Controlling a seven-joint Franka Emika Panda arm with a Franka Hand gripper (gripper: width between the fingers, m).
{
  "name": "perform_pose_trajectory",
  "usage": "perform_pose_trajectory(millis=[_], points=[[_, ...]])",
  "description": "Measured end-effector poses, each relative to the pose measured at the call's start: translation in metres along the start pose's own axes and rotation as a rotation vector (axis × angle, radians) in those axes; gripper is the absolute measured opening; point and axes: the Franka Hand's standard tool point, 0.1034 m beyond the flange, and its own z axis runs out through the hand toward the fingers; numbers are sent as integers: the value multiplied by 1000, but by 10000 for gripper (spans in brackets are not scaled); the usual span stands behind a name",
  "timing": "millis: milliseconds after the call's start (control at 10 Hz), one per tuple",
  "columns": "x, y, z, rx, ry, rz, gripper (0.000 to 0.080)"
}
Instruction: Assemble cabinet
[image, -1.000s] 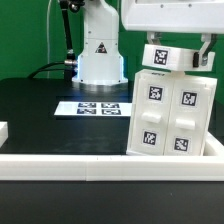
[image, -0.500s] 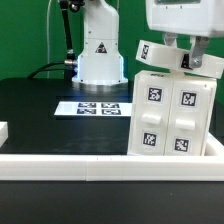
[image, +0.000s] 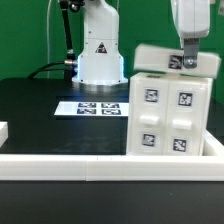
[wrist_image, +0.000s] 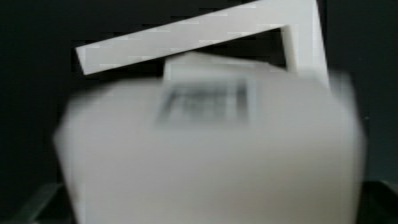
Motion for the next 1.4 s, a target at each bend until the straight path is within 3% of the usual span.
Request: perform_pose_trajectory(millis=[600,900,1000,1100,1400], points=[[-8,-5,-22,27,-65,-14,797],[-8,-4,-19,23,-63,-28,797],[-9,-3,-20,-9,-41,-124,797],[-12,-5,-20,-23,-28,-199,797],[-13,-6,-21,-22,-11,-584,797]])
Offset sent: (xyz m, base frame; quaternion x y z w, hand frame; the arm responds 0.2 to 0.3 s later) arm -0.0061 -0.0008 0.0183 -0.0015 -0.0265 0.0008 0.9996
